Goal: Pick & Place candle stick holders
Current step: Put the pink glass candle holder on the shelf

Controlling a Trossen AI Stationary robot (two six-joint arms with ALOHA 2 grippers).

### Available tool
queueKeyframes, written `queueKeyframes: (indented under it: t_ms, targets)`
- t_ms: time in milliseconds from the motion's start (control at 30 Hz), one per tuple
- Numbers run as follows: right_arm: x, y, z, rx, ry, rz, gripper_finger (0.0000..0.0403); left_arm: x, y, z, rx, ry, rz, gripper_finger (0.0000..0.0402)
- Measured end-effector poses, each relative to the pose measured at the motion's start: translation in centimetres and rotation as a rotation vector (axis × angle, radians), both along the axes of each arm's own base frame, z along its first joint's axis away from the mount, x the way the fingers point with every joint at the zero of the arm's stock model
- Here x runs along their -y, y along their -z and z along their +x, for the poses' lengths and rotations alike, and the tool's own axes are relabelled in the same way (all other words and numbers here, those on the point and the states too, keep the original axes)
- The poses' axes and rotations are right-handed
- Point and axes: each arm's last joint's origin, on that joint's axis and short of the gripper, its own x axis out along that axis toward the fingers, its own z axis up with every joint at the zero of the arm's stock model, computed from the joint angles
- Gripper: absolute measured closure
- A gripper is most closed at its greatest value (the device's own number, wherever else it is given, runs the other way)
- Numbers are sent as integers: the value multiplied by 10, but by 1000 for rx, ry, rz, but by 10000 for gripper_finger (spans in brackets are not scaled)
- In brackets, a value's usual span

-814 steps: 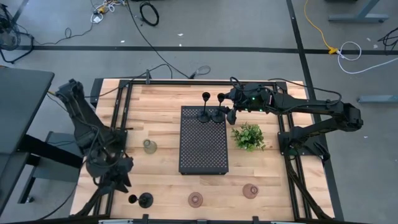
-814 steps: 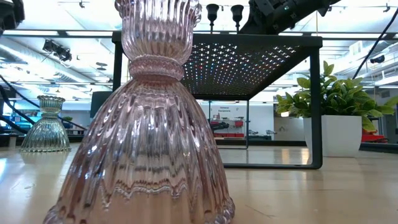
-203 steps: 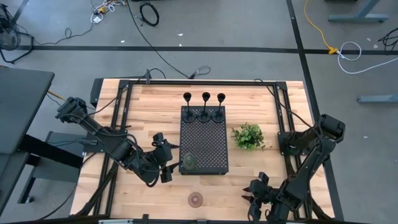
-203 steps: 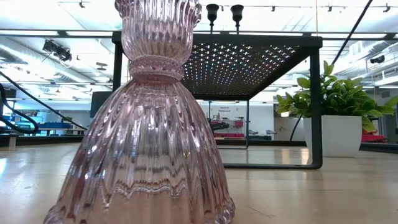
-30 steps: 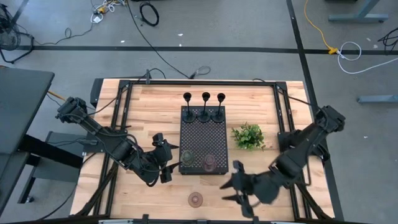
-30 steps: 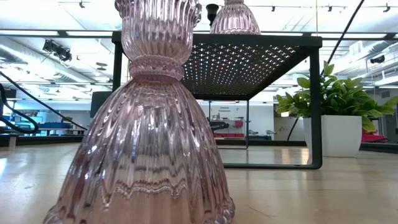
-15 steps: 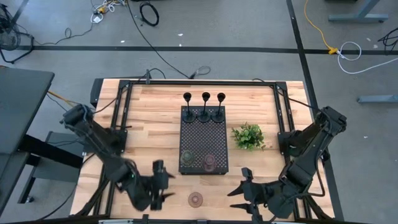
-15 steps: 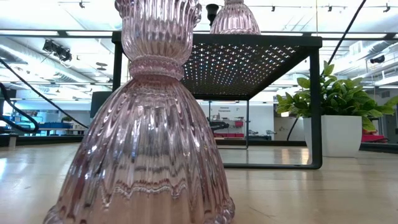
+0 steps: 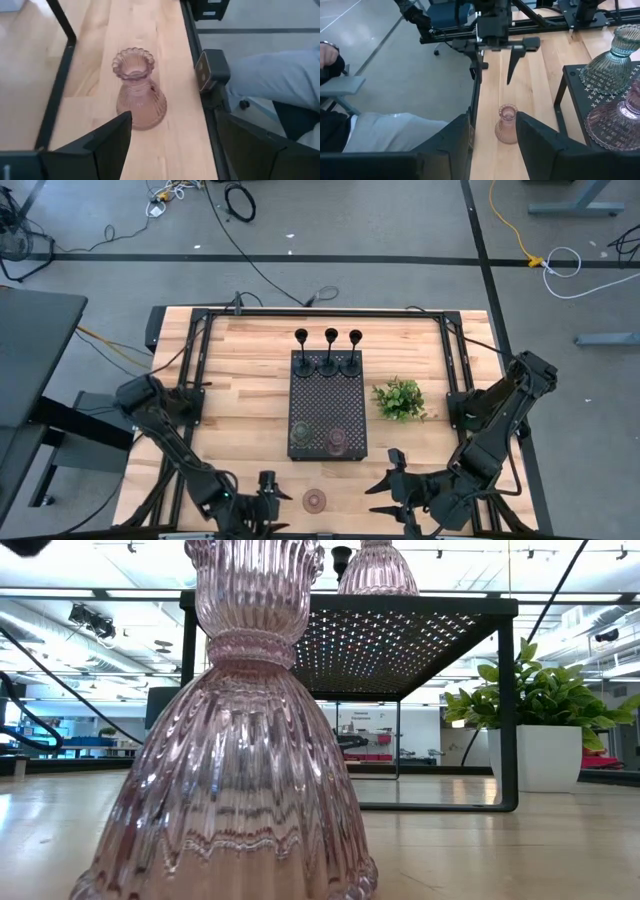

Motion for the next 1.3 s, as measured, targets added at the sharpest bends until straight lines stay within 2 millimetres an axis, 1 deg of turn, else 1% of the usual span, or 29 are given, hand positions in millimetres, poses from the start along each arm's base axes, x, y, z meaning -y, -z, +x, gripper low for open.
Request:
queueKeyframes:
  t_ms: [133,333,533,667,800,967,1133,1300]
  targets:
    - [0,0,0,5,17,2,240,5,12,1,35,-41,37,106]
    - [1,0,0,9,28,-1,240,8,27,6,87,-112,88,106]
    - [1,0,0,13,34,-3,240,2,40,21,83,-150,64,106]
    - [1,-1,0,15,34,-2,240,-5,47,30,89,-214,61,106]
    - [1,-1,1,22,30,-11,240,-11,48,37,90,-241,49,106]
    - [2,-1,1,43,65,-37,240,-13,45,45,111,-232,21,106]
    - [2,-1,1,43,65,-37,240,-16,45,48,96,-221,6,106]
    - [2,-1,1,43,65,-36,240,-17,53,56,116,-222,12,106]
